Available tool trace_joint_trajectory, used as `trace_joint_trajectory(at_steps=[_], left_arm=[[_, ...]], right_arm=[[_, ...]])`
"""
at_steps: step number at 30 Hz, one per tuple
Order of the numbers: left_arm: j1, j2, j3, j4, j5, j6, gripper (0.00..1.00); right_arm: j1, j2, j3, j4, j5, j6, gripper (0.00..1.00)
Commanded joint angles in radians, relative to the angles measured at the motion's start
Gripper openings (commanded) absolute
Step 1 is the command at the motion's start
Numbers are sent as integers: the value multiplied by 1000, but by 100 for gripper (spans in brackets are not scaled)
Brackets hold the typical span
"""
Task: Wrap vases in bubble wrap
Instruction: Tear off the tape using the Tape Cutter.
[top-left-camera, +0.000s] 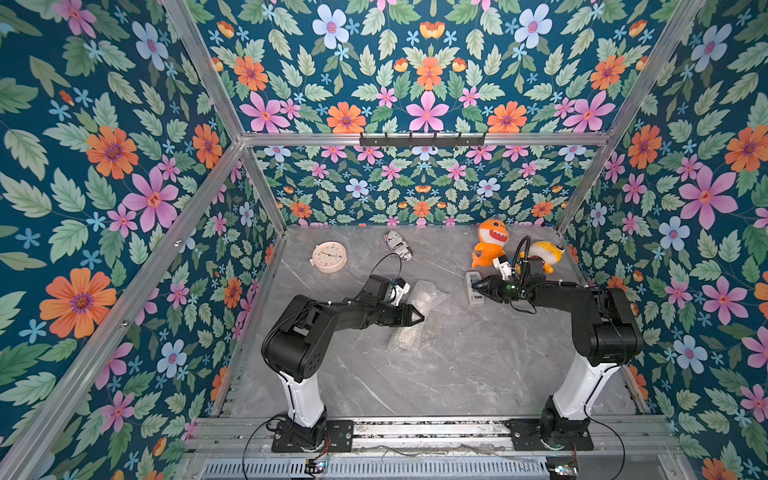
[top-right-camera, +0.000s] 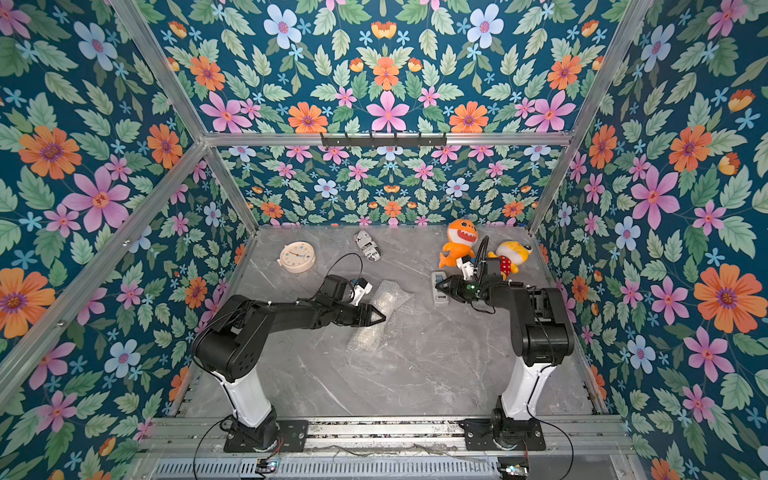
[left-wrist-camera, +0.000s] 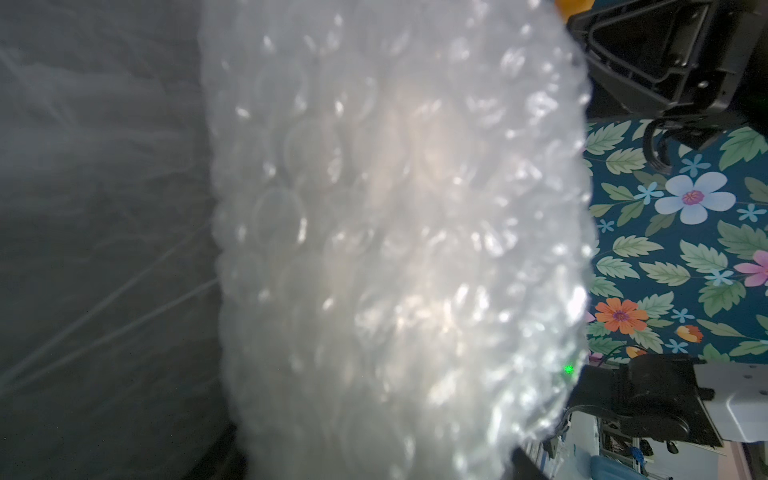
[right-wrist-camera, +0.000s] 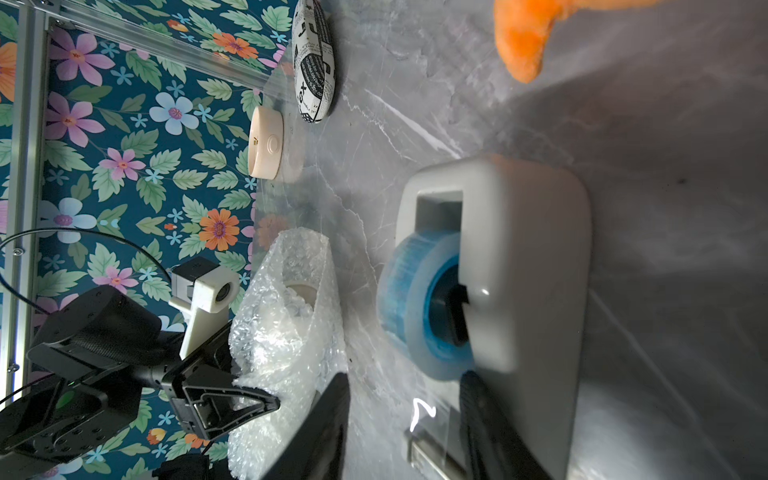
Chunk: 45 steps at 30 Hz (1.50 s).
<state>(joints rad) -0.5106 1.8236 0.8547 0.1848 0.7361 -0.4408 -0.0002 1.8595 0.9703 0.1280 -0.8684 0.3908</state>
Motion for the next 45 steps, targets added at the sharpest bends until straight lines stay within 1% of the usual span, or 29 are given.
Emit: trace_joint_trajectory(at_steps=[1, 8, 14, 18, 22, 25, 28, 31, 33, 34, 39, 43, 45], left_arm=[[0, 9, 5, -53, -20, 4, 18], [0, 11, 14, -67, -23, 10, 18], [-1, 9, 10, -71, -26, 13, 18], [0, 9, 10, -71, -24, 10, 18], [0, 5, 12, -78, -26, 11, 18], [0, 0, 14, -86, -29, 14, 17], [0, -1, 13, -91, -33, 16, 17], [0, -1, 10, -90, -32, 12, 17], [0, -4, 2, -78, -32, 3, 17], [-1, -7, -3, -68, -32, -4, 17], [0, -17, -27, -32, -34, -30, 17], [0, -20, -30, -33, -34, -32, 17], [0, -23, -30, -34, -38, -30, 17]], right_arm=[[3, 7, 16, -55, -36, -41, 45], [5, 52, 68, -116, -63, -67, 44], [5, 69, 83, -126, -69, -67, 44], [5, 69, 84, -128, -66, -69, 39], [5, 70, 84, -128, -64, -69, 37], [5, 67, 81, -124, -56, -67, 33], [5, 63, 79, -116, -52, -66, 26], [5, 73, 82, -110, -72, -58, 21], [5, 78, 88, -116, -78, -58, 12], [5, 78, 89, -115, -78, -58, 10], [6, 78, 87, -108, -86, -54, 6], [5, 75, 75, -66, -108, -18, 1], [4, 69, 63, -36, -115, 5, 0]])
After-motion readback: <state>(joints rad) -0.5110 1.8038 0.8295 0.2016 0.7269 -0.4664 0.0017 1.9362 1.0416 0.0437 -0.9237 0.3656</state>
